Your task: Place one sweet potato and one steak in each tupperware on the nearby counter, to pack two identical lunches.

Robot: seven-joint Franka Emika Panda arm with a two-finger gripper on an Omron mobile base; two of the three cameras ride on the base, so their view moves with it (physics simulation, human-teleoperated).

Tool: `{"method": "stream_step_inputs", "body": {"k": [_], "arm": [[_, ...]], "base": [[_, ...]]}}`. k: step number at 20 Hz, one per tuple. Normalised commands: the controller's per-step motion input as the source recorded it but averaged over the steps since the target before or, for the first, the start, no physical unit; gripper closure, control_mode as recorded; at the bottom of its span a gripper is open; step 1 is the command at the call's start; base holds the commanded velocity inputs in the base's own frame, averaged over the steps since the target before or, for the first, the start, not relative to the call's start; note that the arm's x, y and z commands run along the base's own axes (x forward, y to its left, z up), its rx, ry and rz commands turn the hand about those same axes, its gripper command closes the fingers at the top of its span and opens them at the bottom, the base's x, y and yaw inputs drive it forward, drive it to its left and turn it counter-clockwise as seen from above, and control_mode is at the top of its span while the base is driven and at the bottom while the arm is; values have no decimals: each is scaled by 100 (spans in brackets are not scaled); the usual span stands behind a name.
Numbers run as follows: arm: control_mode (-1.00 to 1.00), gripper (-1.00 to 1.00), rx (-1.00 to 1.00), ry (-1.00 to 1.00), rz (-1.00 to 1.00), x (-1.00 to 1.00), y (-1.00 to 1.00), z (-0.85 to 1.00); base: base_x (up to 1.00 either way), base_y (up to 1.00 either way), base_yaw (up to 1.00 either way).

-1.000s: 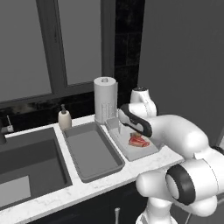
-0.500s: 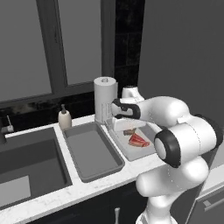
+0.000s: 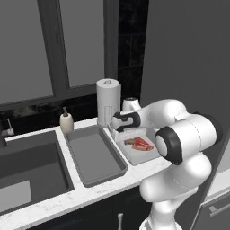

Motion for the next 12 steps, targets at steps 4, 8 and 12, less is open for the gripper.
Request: {"method": "stream_step_inputs", "body": {"k": [4, 8, 12], "arm": [[-100, 100, 0, 0, 1, 3, 2, -5], [-100, 100, 0, 0, 0, 6, 2, -6], [-100, -100, 0, 0, 0, 7, 10, 0]], "base": [[0, 0, 0], [0, 0, 0], [0, 0, 0]]}}
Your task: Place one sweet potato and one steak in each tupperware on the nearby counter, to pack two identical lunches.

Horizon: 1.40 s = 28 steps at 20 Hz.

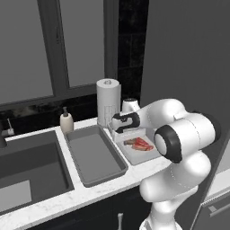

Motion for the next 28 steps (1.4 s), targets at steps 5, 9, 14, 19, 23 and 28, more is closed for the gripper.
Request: {"method": "stream_step_inputs", "body": {"k": [5, 9, 14, 19, 23, 28], "arm": [[-100, -100, 0, 0, 0, 0, 0, 0], [-100, -100, 0, 0, 1, 0, -7, 14], [-100, -100, 0, -3, 0, -10, -41, 86], [-100, -100, 5, -3, 0, -84, -17, 77], [-100, -100, 8, 0, 0, -100, 0, 33], [-100, -100, 10, 0, 0, -100, 0, 25]], "base": [[0, 0, 0], [0, 0, 0], [0, 0, 0], [0, 0, 0], [0, 0, 0], [0, 0, 0]]}}
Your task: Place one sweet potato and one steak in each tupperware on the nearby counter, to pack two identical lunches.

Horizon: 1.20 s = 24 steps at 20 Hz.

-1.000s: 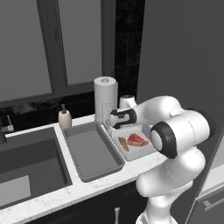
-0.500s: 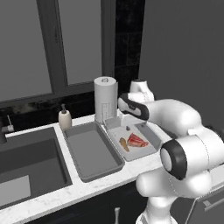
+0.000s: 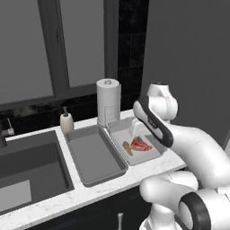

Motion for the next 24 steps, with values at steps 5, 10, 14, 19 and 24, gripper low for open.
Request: {"method": "stream_step_inputs", "body": {"k": [5, 10, 14, 19, 24], "arm": [[-100, -100, 10, 0, 0, -100, -11, 61], [-100, -100, 1, 0, 0, -100, -6, 98], [-100, -100, -2, 1, 0, -100, 0, 100], [-100, -100, -6, 0, 0, -93, 0, 66], [-100, -100, -1, 0, -1, -23, -2, 1]], "base": [[0, 0, 0], [0, 0, 0], [0, 0, 0], [0, 0, 0], [0, 0, 0]]}}
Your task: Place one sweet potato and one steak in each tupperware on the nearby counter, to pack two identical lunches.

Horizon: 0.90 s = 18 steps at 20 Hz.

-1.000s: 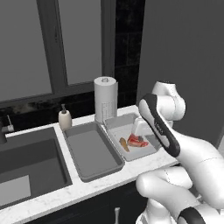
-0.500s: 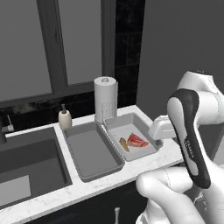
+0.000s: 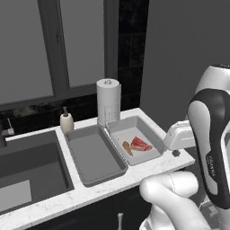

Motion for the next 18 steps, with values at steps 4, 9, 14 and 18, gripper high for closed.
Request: {"method": "stream_step_inputs", "body": {"k": [4, 9, 14, 18], "arm": [[-100, -100, 0, 0, 0, 0, 0, 0], [100, -100, 0, 0, 0, 0, 0, 0], [100, -100, 0, 0, 0, 0, 0, 0], [100, -100, 0, 0, 0, 0, 0, 0]], "base": [[0, 0, 0], [-89, -30, -20], [-88, -66, -35], [-17, -100, -39]]}}
